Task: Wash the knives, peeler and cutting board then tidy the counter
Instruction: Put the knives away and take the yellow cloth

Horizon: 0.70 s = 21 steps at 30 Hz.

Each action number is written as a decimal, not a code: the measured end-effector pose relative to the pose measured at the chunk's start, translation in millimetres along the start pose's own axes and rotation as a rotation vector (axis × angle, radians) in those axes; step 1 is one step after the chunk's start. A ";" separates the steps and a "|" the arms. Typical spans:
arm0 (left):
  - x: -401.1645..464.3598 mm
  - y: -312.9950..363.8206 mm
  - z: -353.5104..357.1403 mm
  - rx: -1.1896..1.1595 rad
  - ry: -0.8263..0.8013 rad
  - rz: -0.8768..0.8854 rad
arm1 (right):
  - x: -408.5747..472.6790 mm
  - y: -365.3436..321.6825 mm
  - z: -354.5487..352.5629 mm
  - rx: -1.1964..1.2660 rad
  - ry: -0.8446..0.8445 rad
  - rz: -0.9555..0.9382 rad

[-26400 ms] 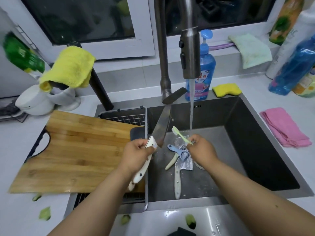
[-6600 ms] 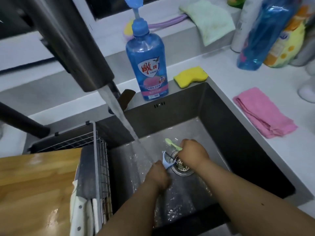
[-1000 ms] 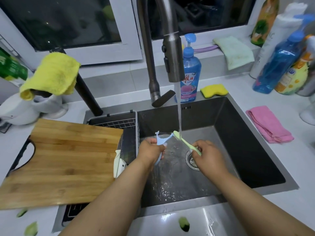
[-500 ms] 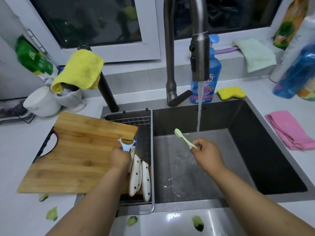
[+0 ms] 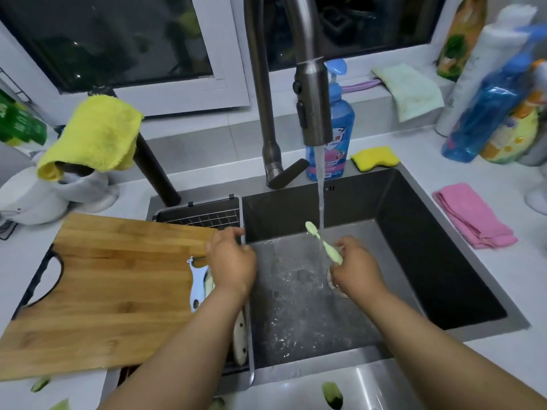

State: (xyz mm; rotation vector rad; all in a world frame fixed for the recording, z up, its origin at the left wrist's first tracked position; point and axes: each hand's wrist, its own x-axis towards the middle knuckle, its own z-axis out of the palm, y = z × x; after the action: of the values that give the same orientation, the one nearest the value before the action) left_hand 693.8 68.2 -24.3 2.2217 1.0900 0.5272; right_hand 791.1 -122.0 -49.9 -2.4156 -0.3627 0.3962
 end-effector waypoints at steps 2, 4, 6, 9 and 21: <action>0.0 17.6 10.9 -0.045 -0.114 0.062 | 2.7 5.7 -4.2 -0.070 0.005 -0.001; 0.7 33.9 20.6 -0.067 -0.210 0.101 | 6.8 11.8 -8.4 -0.174 -0.039 0.019; 3.9 47.3 29.5 -0.106 -0.286 0.110 | 9.7 17.4 -13.6 -0.203 -0.041 0.038; 12.9 64.0 37.2 -0.163 -0.358 0.096 | 14.7 23.0 -19.3 -0.176 0.015 0.036; 41.5 124.2 45.0 -0.362 -0.360 0.124 | 37.6 42.6 -42.0 -0.094 0.121 0.047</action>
State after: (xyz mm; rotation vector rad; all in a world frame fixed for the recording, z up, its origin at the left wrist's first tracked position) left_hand 814.7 26.6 28.8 1.9709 0.6193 0.3261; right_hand 847.8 -164.1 -53.4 -2.5301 -0.2774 0.2573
